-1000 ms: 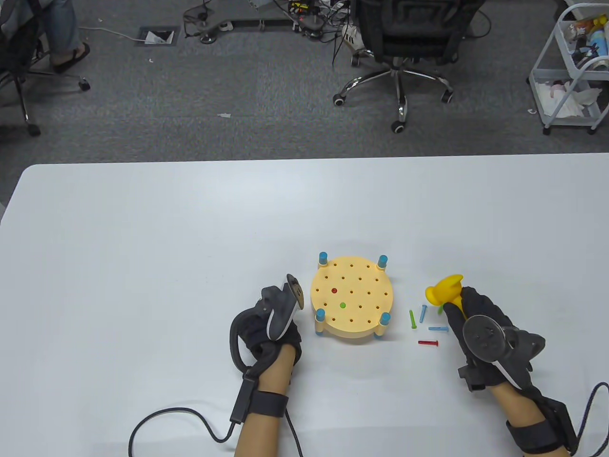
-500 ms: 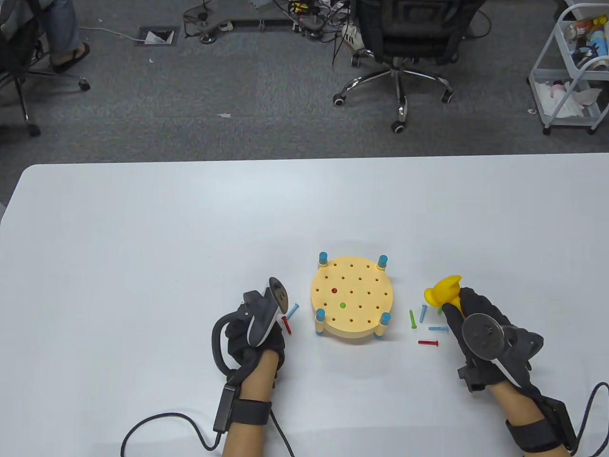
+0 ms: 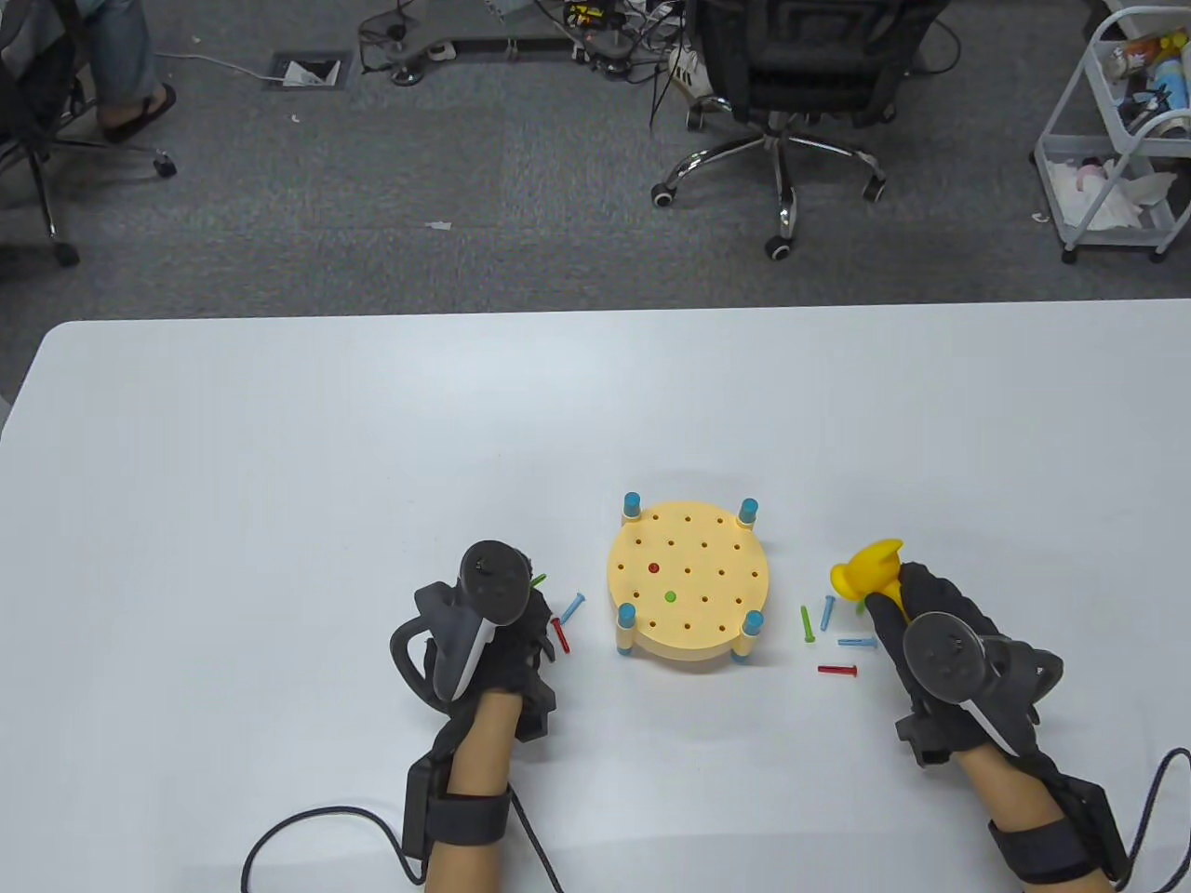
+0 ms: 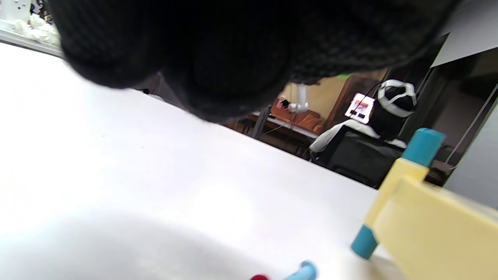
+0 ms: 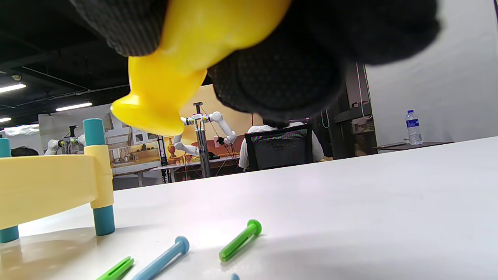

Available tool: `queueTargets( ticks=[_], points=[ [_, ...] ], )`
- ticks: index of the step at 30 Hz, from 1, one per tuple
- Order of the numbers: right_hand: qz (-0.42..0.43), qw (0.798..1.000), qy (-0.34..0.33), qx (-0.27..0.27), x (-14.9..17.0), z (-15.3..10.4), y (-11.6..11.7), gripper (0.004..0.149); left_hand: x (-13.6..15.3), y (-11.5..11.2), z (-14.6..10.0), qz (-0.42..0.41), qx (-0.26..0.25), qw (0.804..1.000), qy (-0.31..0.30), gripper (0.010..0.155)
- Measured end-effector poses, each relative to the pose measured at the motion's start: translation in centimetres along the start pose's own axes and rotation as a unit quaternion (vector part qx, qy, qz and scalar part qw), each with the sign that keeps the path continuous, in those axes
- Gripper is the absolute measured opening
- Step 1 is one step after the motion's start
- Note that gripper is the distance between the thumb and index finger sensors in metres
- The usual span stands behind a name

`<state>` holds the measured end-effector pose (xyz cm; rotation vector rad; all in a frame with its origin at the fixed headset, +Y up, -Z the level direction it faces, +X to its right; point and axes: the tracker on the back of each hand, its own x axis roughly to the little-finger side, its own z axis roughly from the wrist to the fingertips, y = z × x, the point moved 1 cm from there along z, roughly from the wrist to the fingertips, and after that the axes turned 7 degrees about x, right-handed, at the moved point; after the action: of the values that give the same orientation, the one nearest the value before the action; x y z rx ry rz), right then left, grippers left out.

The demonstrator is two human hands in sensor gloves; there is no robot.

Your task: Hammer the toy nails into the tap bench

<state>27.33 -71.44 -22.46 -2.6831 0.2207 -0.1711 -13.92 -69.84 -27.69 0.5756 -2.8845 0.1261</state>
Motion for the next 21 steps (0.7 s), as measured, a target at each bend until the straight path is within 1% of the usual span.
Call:
queueTargets(
  ticks=[2, 5, 7, 9, 11, 13, 14, 16, 17, 18, 20, 21],
  points=[
    [-0.001, 1.0, -0.001, -0.001, 0.0, 0.0, 0.1, 0.062, -1.1, 0.6, -0.5, -0.008, -0.015, 1.0, -0.02, 0.035],
    [-0.002, 1.0, -0.002, -0.003, -0.1, 0.0, 0.1, 0.062, -3.0, 1.3, -1.3, 0.005, -0.028, 0.998, -0.047, 0.036],
    [-0.003, 1.0, -0.003, -0.005, -0.1, 0.0, 0.1, 0.062, -5.2, 1.9, -1.9, 0.026, -0.036, 0.997, -0.07, 0.039],
    [-0.003, 1.0, -0.003, -0.006, -0.1, 0.0, 0.1, 0.062, -7.7, 2.3, -2.6, 0.065, -0.033, 0.993, -0.092, 0.041],
    [-0.003, 1.0, -0.003, -0.006, -0.1, 0.0, 0.2, 0.062, -10.0, 2.3, -3.0, 0.099, -0.021, 0.989, -0.109, 0.042],
    [-0.002, 1.0, -0.004, -0.006, -0.1, 0.0, 0.2, 0.062, -12.6, 1.6, -3.1, 0.144, 0.008, 0.982, -0.123, 0.042],
    [-0.001, 1.0, -0.004, -0.006, -0.2, 0.0, 0.2, 0.062, -13.9, 1.0, -2.9, 0.173, 0.028, 0.976, -0.132, 0.042],
    [0.0, 1.0, -0.005, -0.007, -0.2, 0.0, 0.2, 0.062, -16.1, -0.2, -2.7, 0.224, 0.043, 0.964, -0.139, 0.04],
    [0.001, 1.0, -0.007, -0.007, -0.2, 0.0, 0.3, 0.062, -17.3, -1.1, -2.4, 0.268, 0.054, 0.951, -0.144, 0.04],
    [0.002, 1.0, -0.007, -0.007, -0.2, 0.0, 0.3, 0.062, -18.0, -1.5, -2.2, 0.291, 0.056, 0.945, -0.139, 0.039],
    [0.004, 1.0, -0.008, -0.009, -0.2, 0.0, 0.4, 0.062, -19.6, -3.1, -1.7, 0.367, 0.061, 0.92, -0.127, 0.039],
    [0.005, 1.0, -0.009, -0.009, -0.2, 0.0, 0.4, 0.062, -20.0, -3.5, -1.5, 0.383, 0.065, 0.913, -0.124, 0.039]
  ],
)
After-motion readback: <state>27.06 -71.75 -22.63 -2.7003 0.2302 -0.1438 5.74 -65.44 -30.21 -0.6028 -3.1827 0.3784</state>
